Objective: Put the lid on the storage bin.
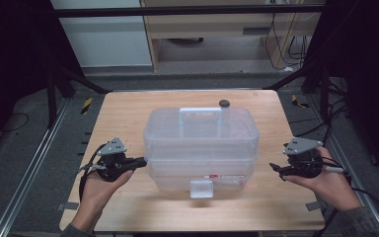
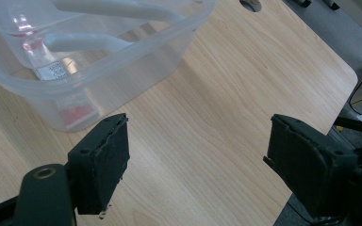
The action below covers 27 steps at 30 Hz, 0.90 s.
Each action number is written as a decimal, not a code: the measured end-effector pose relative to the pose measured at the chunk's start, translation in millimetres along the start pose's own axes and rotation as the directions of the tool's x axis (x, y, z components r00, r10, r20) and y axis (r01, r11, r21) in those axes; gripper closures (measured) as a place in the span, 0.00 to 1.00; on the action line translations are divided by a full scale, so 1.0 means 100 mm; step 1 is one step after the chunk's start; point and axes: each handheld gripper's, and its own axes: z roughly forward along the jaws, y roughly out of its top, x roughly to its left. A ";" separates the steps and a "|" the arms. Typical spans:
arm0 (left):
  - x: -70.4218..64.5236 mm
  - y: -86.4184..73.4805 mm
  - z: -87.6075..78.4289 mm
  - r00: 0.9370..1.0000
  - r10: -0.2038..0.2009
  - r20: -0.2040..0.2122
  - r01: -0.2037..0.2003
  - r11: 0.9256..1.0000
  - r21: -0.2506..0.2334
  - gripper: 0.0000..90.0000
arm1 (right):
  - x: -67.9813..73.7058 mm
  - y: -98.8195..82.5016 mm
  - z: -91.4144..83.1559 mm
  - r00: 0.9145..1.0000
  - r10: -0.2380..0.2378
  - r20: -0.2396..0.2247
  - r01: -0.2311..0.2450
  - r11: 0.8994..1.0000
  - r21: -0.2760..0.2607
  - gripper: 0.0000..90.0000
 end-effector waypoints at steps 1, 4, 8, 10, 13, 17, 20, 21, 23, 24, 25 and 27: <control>0.00 -0.01 0.00 1.000 0.000 0.001 0.000 1.000 0.000 0.99 | 0.00 0.00 0.00 1.000 0.000 0.000 0.000 1.000 0.000 0.24; 0.00 -0.03 -0.02 1.000 -0.003 0.001 0.003 1.000 -0.001 0.99 | 0.00 -0.01 0.00 1.000 0.001 0.002 -0.001 1.000 -0.001 0.24; 0.00 -0.07 -0.01 1.000 -0.008 0.005 0.008 1.000 0.008 0.99 | 0.00 -0.02 0.01 1.000 0.007 0.002 -0.007 1.000 0.003 0.24; 0.00 -0.08 0.00 1.000 -0.008 0.006 0.008 1.000 0.012 0.99 | 0.00 -0.02 0.03 1.000 0.008 0.004 -0.008 1.000 0.004 0.24; 0.02 -0.08 -0.01 1.000 0.004 0.006 -0.004 1.000 0.027 0.99 | 0.00 -0.02 0.05 1.000 0.009 0.006 -0.009 1.000 0.005 0.24; 0.23 -0.06 -0.10 0.995 0.021 -0.096 -0.016 0.998 0.053 0.99 | -0.05 0.00 0.09 0.998 0.034 0.044 -0.035 0.999 0.016 0.24; 0.50 -0.05 -0.11 0.982 0.000 -0.191 0.011 0.998 0.058 1.00 | -0.11 0.01 0.18 0.994 0.076 0.079 -0.077 0.997 0.017 0.25; 0.61 -0.06 -0.08 0.977 -0.018 -0.214 0.030 0.998 0.054 1.00 | -0.13 0.01 0.23 0.991 0.100 0.087 -0.101 0.995 0.015 0.25; 0.75 -0.07 -0.01 0.963 -0.012 -0.268 0.032 0.997 0.068 1.00 | -0.18 0.02 0.34 0.984 0.141 0.112 -0.143 0.990 0.010 0.26; 0.82 -0.08 0.05 0.956 -0.008 -0.294 0.033 0.996 0.081 1.00 | -0.21 0.02 0.40 0.979 0.161 0.124 -0.164 0.986 0.011 0.27; 0.91 -0.09 0.12 0.950 -0.002 -0.313 0.035 0.995 0.099 1.00 | -0.24 0.03 0.47 0.974 0.184 0.133 -0.187 0.982 0.009 0.27; 1.01 -0.12 0.23 0.948 -0.024 -0.318 0.060 0.993 0.106 1.00 | -0.30 0.03 0.62 0.962 0.234 0.145 -0.235 0.972 -0.004 0.28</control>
